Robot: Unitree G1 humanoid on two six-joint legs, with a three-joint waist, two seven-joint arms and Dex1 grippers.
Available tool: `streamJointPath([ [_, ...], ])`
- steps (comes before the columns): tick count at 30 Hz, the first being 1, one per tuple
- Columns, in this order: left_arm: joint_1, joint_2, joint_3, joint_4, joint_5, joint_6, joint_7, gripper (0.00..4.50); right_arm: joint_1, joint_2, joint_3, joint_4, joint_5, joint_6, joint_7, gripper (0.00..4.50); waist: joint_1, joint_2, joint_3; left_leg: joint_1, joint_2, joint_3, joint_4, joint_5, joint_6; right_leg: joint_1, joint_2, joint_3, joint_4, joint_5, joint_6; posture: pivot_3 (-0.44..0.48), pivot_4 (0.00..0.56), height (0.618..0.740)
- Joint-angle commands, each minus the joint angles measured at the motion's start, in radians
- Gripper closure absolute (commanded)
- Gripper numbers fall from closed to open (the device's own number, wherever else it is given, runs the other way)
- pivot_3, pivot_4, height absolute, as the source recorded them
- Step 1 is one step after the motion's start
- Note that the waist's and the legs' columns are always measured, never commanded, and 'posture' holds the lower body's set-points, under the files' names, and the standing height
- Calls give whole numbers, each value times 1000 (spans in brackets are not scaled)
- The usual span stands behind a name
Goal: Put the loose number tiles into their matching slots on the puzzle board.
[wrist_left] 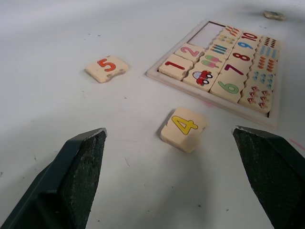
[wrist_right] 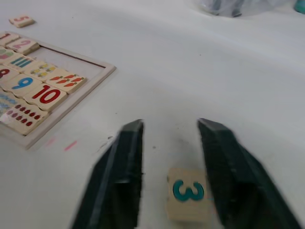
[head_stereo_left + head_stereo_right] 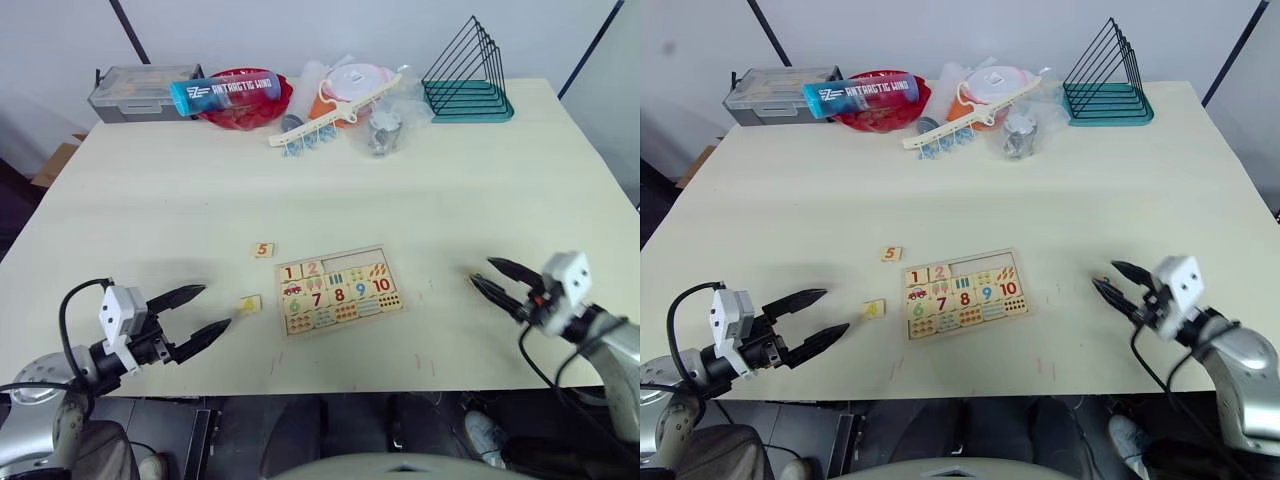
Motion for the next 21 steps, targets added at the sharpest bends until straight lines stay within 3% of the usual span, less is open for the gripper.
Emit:
streamJointPath([
  [1,39,5,34,-48,-32,32,-2,0,131,-6,-132,-26,74,-81,58,1348,-2,0,0,0,0,0,0,0,0,1,0,0,-1,0,0,0,150,740],
  [4,59,3,47,-61,-28,39,11,0,225,5,-183,-16,95,-150,88,49,-1,0,0,2,0,1,0,0,0,3,0,1,-1,0,0,0,150,740],
  [11,105,-4,66,-117,-49,74,27,0,354,30,-208,-20,127,-224,105,49,-3,0,-1,4,2,1,0,0,0,3,0,1,-1,0,0,0,150,740],
  [21,98,-10,54,-144,-36,69,54,0,400,37,-186,-31,141,-274,107,49,-1,0,-1,4,2,1,0,0,0,3,0,2,-1,0,0,0,150,740],
])
